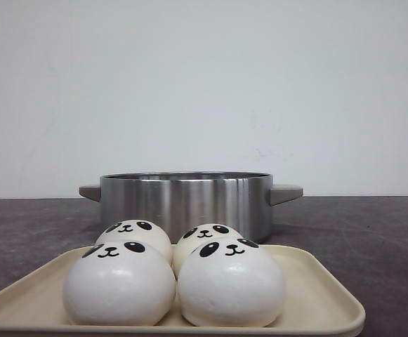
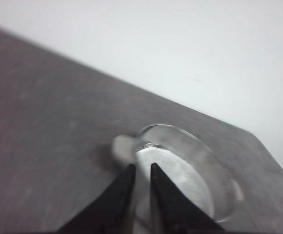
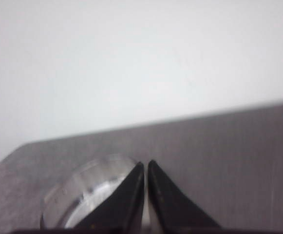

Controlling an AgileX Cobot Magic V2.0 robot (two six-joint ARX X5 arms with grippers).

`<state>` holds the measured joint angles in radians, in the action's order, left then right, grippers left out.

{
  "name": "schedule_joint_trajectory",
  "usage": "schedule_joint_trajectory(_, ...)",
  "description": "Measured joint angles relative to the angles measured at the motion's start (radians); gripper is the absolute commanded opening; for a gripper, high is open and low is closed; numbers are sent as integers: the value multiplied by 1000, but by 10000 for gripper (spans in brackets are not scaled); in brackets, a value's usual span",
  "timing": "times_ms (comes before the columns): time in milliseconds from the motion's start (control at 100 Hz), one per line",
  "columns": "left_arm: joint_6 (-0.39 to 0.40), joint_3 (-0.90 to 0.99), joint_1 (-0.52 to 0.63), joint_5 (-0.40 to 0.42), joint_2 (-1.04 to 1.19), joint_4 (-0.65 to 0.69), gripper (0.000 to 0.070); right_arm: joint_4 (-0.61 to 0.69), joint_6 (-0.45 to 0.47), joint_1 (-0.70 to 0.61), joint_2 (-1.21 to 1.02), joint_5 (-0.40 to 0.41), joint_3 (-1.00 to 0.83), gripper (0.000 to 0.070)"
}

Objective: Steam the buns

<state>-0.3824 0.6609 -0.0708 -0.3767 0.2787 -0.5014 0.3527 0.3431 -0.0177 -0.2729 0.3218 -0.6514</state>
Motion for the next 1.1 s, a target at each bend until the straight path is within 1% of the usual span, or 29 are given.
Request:
schedule_joint_trajectory(100,70,158,0,-43,102,-22,13,28,-31,0,-66,22,-120,9)
schedule_joint_trajectory(130,85,200,1,-45,127,-31,14,38,-35,0,-85,34,-147,39)
schedule_joint_trajectory(150,93,224,5,-46,142,-34,16,41,-38,0,-97,45,-163,93)
schedule_joint_trajectory(170,101,245,7,-46,155,-33,19,44,-40,0,-108,58,-176,171)
schedule_joint_trajectory(220,113,285,14,-48,176,-33,45,48,-45,0,-132,90,-205,416)
schedule_joint_trajectory(250,119,301,17,-49,183,-33,84,49,-46,0,-144,108,-219,537)
schedule_joint_trajectory(270,122,309,17,-49,185,-33,119,50,-45,0,-151,119,-227,594)
schedule_joint_trajectory(290,123,314,17,-49,185,-34,155,51,-42,0,-156,128,-235,635)
schedule_joint_trajectory(310,126,318,17,-49,185,-34,193,53,-37,0,-161,139,-243,660)
schedule_joint_trajectory(320,127,319,17,-49,184,-34,222,53,-34,0,-163,145,-247,669)
schedule_joint_trajectory(330,128,320,17,-49,184,-34,234,53,-30,0,-164,152,-251,675)
schedule_joint_trajectory(350,129,321,17,-49,182,-35,279,53,-24,0,-168,166,-257,682)
schedule_joint_trajectory(360,129,321,17,-49,182,-35,315,52,-21,0,-169,174,-260,683)
schedule_joint_trajectory(380,129,322,17,-49,180,-39,353,50,-14,0,-171,192,-265,685)
schedule_joint_trajectory(390,130,322,17,-49,179,-42,392,49,-11,0,-172,201,-267,685)
schedule_joint_trajectory(410,130,322,19,-49,179,-49,428,46,-6,0,-172,221,-269,685)
schedule_joint_trajectory(420,130,322,21,-49,178,-52,459,44,-3,0,-172,231,-270,684)
schedule_joint_trajectory(460,130,322,29,-49,179,-66,514,33,3,0,-172,266,-272,684)
schedule_joint_trajectory(480,130,322,34,-49,179,-74,528,30,6,0,-172,282,-272,684)
schedule_joint_trajectory(530,131,322,46,-49,179,-94,527,29,11,0,-175,307,-272,683)
schedule_joint_trajectory(580,132,322,59,-50,180,-110,527,30,14,-2,-183,315,-272,683)
schedule_joint_trajectory(630,133,322,72,-50,180,-123,525,30,17,-6,-198,315,-272,679)
schedule_joint_trajectory(680,137,322,84,-50,179,-136,523,34,17,-15,-217,312,-272,656)
schedule_joint_trajectory(750,146,322,99,-50,179,-162,523,70,3,-34,-257,285,-282,652)
schedule_joint_trajectory(910,181,322,127,-50,179,-228,524,183,-54,-142,-384,160,-346,652)
schedule_joint_trajectory(1020,218,322,146,-50,179,-254,524,268,-77,-277,-484,40,-412,652)
schedule_joint_trajectory(1100,236,322,157,-50,179,-270,522,331,-76,-400,-563,-49,-459,652)
